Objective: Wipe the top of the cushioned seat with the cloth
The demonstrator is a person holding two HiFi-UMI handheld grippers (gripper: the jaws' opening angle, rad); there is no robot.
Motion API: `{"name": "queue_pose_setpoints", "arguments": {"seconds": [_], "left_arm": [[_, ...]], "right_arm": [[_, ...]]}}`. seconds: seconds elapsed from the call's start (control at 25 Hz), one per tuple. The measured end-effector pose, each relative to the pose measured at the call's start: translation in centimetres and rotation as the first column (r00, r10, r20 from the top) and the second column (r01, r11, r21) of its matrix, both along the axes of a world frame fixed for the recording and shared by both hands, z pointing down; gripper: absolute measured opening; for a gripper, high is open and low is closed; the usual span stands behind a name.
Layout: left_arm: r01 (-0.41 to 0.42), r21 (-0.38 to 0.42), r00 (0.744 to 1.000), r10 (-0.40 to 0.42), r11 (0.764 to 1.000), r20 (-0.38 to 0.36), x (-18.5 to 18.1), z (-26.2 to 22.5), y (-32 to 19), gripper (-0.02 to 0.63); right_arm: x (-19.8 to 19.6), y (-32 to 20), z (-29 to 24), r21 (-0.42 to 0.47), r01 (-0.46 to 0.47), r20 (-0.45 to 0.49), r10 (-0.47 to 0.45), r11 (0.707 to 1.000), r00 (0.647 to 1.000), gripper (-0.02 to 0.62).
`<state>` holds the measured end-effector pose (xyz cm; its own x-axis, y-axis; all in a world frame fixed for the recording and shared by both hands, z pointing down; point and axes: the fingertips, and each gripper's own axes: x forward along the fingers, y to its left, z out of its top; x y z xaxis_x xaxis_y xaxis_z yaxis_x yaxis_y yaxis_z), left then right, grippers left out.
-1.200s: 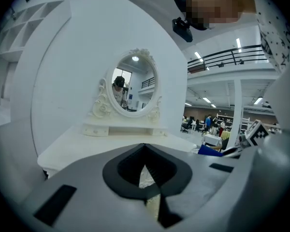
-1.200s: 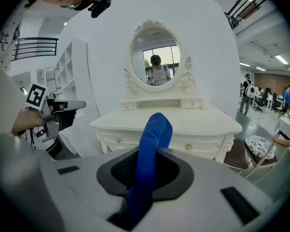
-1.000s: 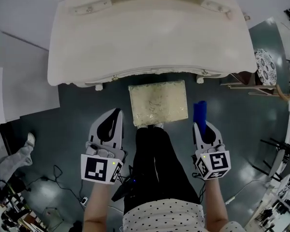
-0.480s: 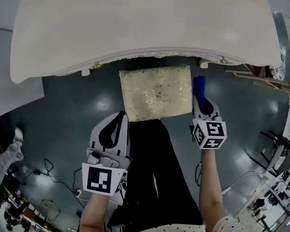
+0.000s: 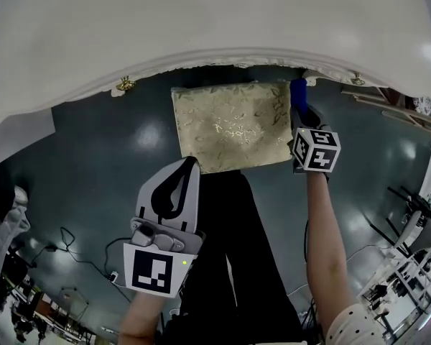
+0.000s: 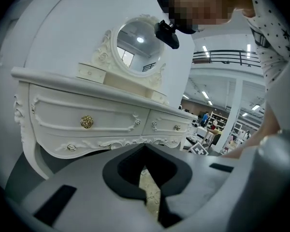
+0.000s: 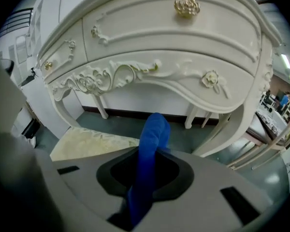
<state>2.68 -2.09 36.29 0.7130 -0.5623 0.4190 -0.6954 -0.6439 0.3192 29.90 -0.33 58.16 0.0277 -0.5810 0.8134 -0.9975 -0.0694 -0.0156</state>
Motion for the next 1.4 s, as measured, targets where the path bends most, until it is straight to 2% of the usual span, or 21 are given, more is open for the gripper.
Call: {"name": "queue_pose_setpoints", "arguments": {"seconds": [0.16,0.36,0.76,0.92,1.08,1.4], "left_arm": [[0.006,-0.017,1.000,-0.007,1.000,-0.012,0.4,0.3,-0.3,0.009],[-0.003,-0.021,1.000,0.003,1.000,-0.019,1.1,0.4,-0.8,0.009],[0.047,-0.060,0.998,-0.049,0.997,-0.027,1.0,1.3,-0.6,0.009],[0.070,-0.024,0.997,-0.070,0.997,-0.016,0.4,1.3,-1.5,0.009],[0.069,-0.001,0.997,-0.069,0.998,-0.018,0.2,1.0,-2.0,0.009],[0.027,-0.027,0.999,-0.027,0.999,-0.020,0.8,0.9,-1.3,0.009]], "right_arm": [[0.8,0.1,2.6,-0.072,-0.019,-0.004,0.019,0.997,1.000,0.063],[-0.3,0.0,4.4,-0.147,0.064,-0.056,-0.073,0.987,0.996,0.063],[-0.6,-0.8,4.2,-0.121,0.032,-0.040,-0.037,0.992,0.999,0.063],[-0.5,-0.8,4.3,-0.121,0.007,-0.045,-0.013,0.993,0.999,0.063],[-0.6,-0.7,4.3,-0.126,0.011,-0.062,-0.019,0.992,0.998,0.064],[-2.3,-1.4,3.9,-0.121,0.010,-0.037,-0.015,0.993,0.999,0.063]]}}
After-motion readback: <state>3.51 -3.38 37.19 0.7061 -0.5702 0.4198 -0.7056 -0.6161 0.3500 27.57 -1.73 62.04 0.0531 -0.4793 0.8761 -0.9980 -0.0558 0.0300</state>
